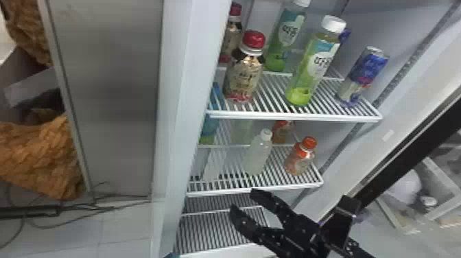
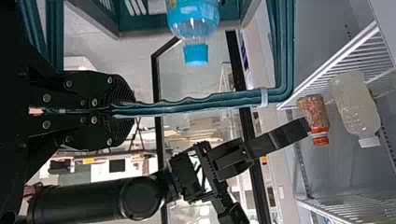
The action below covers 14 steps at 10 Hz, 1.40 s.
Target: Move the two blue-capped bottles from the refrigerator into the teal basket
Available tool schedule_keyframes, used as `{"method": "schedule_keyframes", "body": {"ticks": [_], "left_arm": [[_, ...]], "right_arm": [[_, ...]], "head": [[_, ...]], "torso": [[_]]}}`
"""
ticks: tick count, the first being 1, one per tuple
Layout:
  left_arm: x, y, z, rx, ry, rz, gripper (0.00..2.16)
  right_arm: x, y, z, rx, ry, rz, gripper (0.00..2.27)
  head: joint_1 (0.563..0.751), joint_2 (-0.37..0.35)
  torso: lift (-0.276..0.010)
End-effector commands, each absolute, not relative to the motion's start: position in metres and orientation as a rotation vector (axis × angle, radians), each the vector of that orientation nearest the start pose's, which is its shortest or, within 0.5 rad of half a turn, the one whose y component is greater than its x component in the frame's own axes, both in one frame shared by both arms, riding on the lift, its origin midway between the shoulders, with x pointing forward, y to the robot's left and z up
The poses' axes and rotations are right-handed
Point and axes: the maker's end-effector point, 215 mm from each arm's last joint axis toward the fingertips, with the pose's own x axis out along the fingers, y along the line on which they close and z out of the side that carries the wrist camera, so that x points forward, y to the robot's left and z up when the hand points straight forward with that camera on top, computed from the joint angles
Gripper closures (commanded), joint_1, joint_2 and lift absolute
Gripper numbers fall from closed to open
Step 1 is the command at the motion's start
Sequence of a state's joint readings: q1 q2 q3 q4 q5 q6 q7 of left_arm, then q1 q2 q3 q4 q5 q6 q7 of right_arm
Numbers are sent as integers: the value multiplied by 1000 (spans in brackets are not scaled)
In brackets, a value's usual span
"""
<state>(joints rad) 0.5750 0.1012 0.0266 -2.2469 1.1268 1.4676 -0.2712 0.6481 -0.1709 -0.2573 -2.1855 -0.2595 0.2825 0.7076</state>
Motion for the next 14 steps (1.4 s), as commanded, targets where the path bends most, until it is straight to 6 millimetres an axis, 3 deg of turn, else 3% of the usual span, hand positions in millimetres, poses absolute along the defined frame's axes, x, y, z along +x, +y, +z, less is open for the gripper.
{"method": "schedule_keyframes", "body": {"ticks": [1,4,10,14], "left_arm": [[157,-30,-388,-942,1168,-1029,1167],[157,-29,-389,-940,1169,-1026,1167],[156,-25,-394,-929,1179,-1011,1167],[154,-24,-396,-920,1186,-1010,1167]], "right_arm": [[373,-221,-372,73,250,581,447],[393,-224,-388,77,238,555,440],[446,-212,-392,66,143,523,282],[485,-219,-377,52,38,451,145]], "head": [[695,-350],[695,-350],[695,-350],[695,-350]], "torso": [[-168],[-168],[-168],[-168]]}}
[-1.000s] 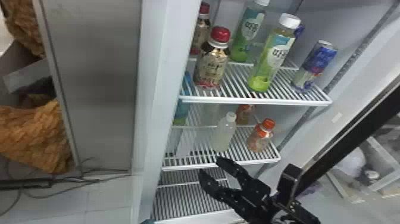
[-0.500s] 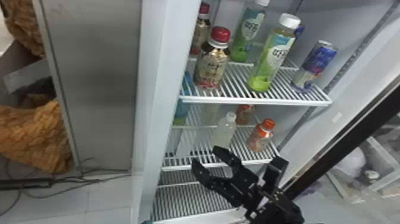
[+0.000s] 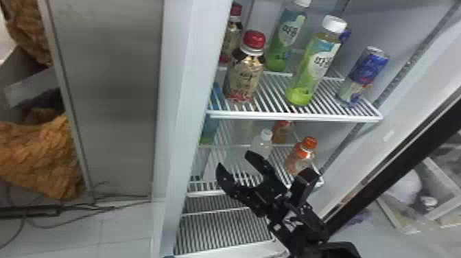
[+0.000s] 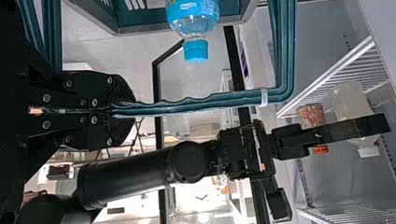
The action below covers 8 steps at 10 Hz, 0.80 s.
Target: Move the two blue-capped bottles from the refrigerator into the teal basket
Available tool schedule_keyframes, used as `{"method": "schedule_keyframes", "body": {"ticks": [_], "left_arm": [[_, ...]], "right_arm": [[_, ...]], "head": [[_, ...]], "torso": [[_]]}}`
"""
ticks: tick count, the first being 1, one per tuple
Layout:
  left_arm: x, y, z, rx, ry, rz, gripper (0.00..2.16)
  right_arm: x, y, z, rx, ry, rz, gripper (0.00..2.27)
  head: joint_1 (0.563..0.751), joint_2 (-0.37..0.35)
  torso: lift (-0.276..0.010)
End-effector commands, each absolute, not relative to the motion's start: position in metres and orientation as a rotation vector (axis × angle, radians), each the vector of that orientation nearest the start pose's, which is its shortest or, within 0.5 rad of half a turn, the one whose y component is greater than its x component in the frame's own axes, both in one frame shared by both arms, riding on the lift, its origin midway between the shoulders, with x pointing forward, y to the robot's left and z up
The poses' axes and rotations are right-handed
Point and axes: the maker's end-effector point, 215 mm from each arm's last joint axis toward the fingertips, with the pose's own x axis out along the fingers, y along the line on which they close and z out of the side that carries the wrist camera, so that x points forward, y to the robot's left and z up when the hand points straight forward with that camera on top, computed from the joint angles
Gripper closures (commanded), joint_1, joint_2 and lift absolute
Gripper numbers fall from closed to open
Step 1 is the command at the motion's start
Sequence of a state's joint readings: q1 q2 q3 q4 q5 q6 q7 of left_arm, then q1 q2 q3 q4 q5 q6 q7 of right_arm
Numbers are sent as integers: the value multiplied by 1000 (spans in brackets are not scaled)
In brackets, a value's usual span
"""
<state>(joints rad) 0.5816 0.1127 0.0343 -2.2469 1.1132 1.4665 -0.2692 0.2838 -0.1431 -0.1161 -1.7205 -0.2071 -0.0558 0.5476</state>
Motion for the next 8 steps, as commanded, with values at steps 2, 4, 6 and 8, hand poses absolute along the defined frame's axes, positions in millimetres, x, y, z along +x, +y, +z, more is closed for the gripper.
{"method": "schedule_keyframes", "body": {"ticks": [2,4,6,8], "left_arm": [[155,-24,-396,-921,1184,-1009,1167],[156,-24,-396,-920,1182,-1011,1167],[155,-25,-396,-920,1183,-1013,1167],[155,-25,-396,-918,1186,-1014,1167]], "right_arm": [[497,-214,-379,54,21,441,113],[508,-200,-379,64,7,457,105],[520,-196,-379,63,-16,443,90],[537,-197,-376,57,-39,419,90]], "head": [[695,-350],[695,-350],[695,-350],[695,-350]], "torso": [[-168],[-168],[-168],[-168]]}}
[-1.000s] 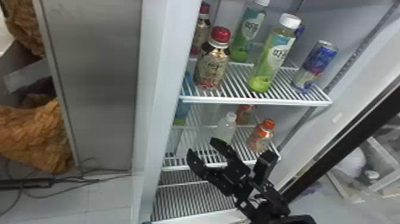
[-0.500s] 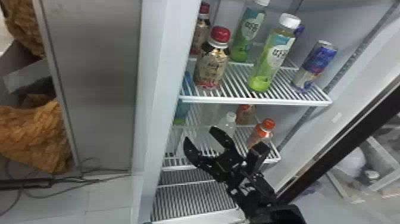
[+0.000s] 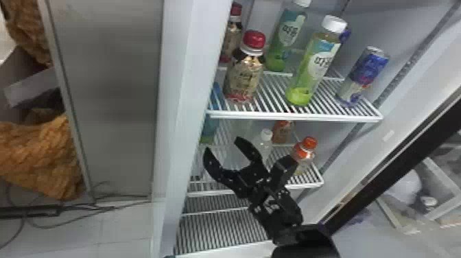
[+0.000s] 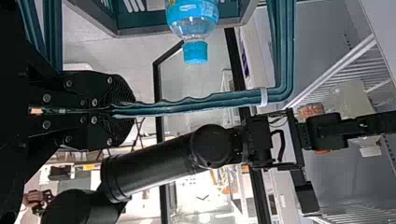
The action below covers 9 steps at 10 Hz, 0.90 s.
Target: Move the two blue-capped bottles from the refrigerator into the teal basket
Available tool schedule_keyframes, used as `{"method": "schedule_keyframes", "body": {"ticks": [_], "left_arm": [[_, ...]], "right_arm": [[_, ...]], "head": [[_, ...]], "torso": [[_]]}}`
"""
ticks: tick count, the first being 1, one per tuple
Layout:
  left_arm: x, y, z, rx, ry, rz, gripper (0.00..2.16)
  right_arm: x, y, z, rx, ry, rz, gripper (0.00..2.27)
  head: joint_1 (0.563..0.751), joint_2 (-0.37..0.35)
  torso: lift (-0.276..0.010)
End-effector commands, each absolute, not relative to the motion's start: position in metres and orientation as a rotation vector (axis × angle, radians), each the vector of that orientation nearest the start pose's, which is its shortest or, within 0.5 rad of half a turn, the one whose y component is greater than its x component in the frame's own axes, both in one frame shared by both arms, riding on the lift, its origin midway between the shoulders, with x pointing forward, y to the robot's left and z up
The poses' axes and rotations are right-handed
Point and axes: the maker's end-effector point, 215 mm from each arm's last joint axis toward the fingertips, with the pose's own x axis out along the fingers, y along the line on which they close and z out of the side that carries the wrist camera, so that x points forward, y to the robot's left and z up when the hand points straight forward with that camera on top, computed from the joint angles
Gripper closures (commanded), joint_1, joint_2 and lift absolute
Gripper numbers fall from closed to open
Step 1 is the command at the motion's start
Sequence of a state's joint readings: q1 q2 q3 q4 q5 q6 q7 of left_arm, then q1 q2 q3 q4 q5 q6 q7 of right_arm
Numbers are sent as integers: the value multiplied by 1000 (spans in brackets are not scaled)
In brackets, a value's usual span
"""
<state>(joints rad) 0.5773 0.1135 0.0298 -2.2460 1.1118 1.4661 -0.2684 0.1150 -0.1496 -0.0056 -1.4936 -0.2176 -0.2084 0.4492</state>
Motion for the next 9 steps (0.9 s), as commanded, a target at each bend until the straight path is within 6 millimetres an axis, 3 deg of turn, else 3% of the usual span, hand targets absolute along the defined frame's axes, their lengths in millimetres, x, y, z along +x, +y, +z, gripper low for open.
{"method": "schedule_keyframes", "body": {"ticks": [1,5,9], "left_arm": [[156,-25,-396,-919,1184,-1014,1167],[156,-27,-396,-919,1185,-1018,1167],[156,-30,-395,-922,1187,-1028,1165]], "right_arm": [[543,-196,-375,56,-44,413,90],[560,-188,-384,57,-37,385,90],[586,-183,-374,48,-61,347,76]], "head": [[695,-350],[695,-342],[695,-326]], "torso": [[-168],[-168],[-168]]}}
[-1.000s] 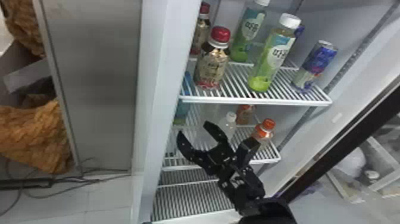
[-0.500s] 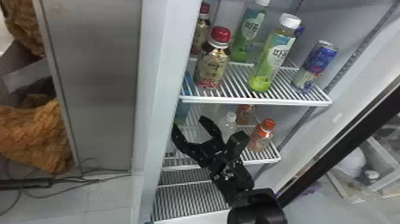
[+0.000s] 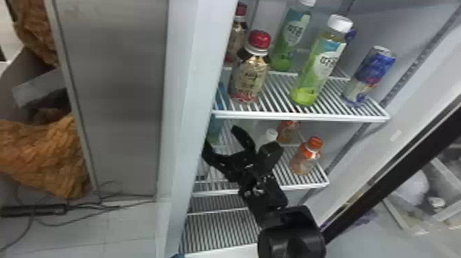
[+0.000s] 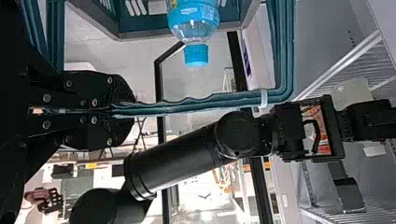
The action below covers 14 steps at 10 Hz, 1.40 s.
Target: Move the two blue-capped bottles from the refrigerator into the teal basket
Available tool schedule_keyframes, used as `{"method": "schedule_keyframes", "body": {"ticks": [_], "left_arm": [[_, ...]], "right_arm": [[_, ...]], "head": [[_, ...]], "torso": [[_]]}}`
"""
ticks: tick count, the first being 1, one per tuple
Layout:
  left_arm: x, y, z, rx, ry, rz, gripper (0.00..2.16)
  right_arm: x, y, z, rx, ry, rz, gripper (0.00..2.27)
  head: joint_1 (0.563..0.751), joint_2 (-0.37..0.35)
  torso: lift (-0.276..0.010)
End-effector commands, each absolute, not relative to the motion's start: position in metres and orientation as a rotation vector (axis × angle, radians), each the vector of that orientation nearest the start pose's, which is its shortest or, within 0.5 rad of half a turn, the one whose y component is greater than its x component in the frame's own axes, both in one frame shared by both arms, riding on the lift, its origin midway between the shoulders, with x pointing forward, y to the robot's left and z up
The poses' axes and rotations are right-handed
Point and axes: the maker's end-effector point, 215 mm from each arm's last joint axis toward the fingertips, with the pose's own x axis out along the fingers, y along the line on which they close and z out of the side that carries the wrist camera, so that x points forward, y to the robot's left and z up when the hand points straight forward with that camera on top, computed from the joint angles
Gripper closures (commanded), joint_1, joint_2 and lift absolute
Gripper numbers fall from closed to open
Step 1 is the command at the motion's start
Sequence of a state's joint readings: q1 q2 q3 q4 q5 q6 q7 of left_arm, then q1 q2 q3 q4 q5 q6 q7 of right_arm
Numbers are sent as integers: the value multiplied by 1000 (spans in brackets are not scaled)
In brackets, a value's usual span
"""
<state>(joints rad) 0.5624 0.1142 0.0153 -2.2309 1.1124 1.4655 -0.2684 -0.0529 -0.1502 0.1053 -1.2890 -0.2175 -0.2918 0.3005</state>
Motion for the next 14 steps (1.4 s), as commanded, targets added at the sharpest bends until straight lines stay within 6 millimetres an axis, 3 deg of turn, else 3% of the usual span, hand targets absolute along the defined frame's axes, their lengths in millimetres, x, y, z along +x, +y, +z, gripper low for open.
{"method": "schedule_keyframes", "body": {"ticks": [1,9,14], "left_arm": [[156,-30,-396,-921,1188,-1027,1165],[161,-34,-394,-923,1179,-1041,1165],[163,-36,-394,-932,1174,-1044,1164]], "right_arm": [[593,-184,-370,43,-73,335,76],[642,-171,-344,21,-98,291,75],[663,-174,-345,-16,-68,260,122]], "head": [[695,-323],[695,-293],[695,-285]], "torso": [[-168],[-168],[-168]]}}
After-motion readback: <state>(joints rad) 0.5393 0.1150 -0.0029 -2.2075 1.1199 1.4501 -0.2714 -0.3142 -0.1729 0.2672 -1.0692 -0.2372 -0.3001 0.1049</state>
